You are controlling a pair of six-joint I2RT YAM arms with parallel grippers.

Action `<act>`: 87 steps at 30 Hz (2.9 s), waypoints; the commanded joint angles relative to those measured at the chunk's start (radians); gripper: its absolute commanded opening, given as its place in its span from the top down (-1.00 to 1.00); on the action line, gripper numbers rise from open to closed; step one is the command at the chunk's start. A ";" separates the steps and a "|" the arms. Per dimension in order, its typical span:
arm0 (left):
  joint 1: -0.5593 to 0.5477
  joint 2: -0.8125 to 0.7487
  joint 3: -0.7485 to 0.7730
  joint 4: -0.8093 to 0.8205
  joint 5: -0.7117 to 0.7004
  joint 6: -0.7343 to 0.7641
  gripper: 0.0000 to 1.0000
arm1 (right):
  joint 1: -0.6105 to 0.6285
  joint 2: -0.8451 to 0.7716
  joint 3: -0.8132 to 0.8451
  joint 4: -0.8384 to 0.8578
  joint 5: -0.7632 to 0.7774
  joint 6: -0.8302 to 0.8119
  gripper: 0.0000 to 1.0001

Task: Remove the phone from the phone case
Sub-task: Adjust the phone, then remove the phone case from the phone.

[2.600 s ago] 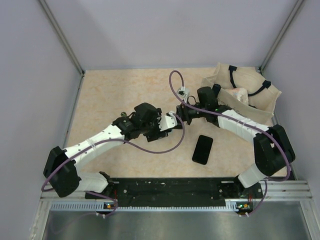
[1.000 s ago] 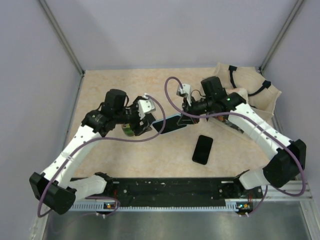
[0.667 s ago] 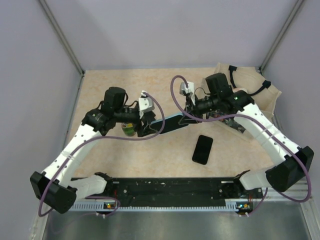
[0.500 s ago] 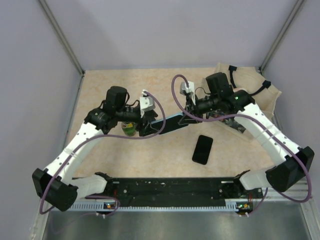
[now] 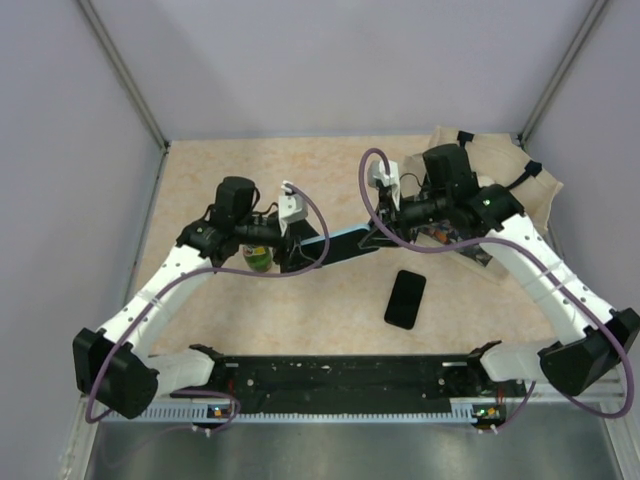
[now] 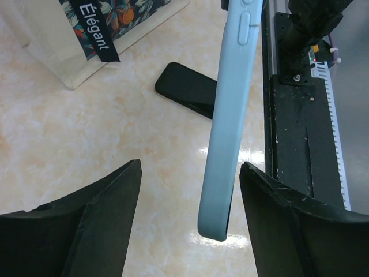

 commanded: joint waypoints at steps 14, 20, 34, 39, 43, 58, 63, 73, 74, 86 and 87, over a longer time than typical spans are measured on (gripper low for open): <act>0.003 0.013 0.005 0.074 0.105 -0.090 1.00 | 0.009 -0.047 -0.031 0.161 -0.025 0.044 1.00; -0.027 0.113 0.246 -0.396 -0.067 0.255 1.00 | 0.009 -0.076 -0.069 0.145 0.075 0.010 -0.03; -0.167 0.168 0.416 -0.551 -0.352 0.300 1.00 | 0.023 0.004 -0.083 0.105 0.097 -0.031 -0.21; -0.188 0.177 0.439 -0.554 -0.403 0.292 1.00 | 0.036 0.027 -0.123 0.107 0.063 -0.030 -0.21; -0.196 0.182 0.450 -0.553 -0.402 0.288 1.00 | 0.043 0.036 -0.149 0.133 0.063 -0.019 -0.18; -0.222 0.201 0.449 -0.502 -0.386 0.240 1.00 | 0.052 0.090 -0.175 0.176 0.027 0.021 0.70; -0.224 0.179 0.424 -0.459 -0.386 0.217 1.00 | 0.052 0.079 -0.162 0.165 0.040 0.024 1.00; -0.069 0.007 0.300 -0.303 -0.249 0.121 -0.51 | 0.015 0.045 -0.099 0.147 0.024 0.042 1.00; -0.023 0.000 0.295 -0.292 -0.186 0.096 -0.52 | 0.012 0.040 -0.094 0.145 0.024 0.039 1.00; 0.161 -0.033 0.093 0.148 0.215 -0.407 -0.54 | 0.009 0.017 -0.039 0.141 0.007 0.026 1.00; 0.161 -0.036 0.066 0.207 0.226 -0.469 -0.53 | 0.009 0.017 -0.040 0.141 0.011 0.024 1.00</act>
